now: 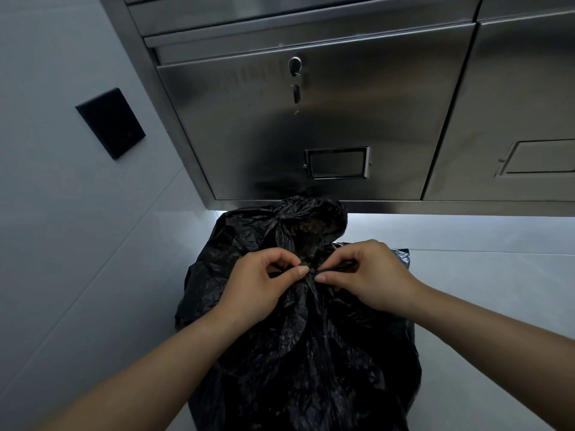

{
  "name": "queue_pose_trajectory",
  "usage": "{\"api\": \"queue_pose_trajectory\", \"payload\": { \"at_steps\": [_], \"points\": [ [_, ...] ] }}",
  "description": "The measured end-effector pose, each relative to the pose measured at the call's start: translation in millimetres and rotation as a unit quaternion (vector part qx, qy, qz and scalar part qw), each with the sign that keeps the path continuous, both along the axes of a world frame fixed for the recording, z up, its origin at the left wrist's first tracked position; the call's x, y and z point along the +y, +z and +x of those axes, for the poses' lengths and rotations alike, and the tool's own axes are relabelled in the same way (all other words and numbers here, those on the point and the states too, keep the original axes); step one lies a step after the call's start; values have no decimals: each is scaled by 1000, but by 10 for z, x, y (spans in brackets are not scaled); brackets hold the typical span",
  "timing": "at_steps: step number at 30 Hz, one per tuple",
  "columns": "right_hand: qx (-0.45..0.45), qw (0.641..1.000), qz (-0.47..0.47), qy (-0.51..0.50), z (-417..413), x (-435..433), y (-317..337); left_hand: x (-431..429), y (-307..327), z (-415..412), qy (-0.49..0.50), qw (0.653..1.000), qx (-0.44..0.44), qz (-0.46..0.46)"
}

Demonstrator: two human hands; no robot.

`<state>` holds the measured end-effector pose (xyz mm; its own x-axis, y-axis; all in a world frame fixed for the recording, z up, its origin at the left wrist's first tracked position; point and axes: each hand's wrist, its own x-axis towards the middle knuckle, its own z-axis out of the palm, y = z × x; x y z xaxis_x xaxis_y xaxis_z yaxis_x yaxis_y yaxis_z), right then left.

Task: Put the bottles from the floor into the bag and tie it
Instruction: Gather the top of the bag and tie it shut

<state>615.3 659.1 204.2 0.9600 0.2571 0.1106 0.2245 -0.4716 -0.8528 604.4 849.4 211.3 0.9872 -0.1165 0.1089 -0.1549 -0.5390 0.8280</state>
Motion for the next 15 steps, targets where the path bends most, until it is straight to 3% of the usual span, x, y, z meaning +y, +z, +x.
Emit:
{"api": "queue_pose_trajectory", "payload": {
  "at_steps": [10,15],
  "points": [
    [-3,996,74,-42,27,-52,-55,87,35,51,-15,996,69,-46],
    [-23,995,83,-55,9,-37,-52,109,67,37,-67,985,156,-3]
  ]
}}
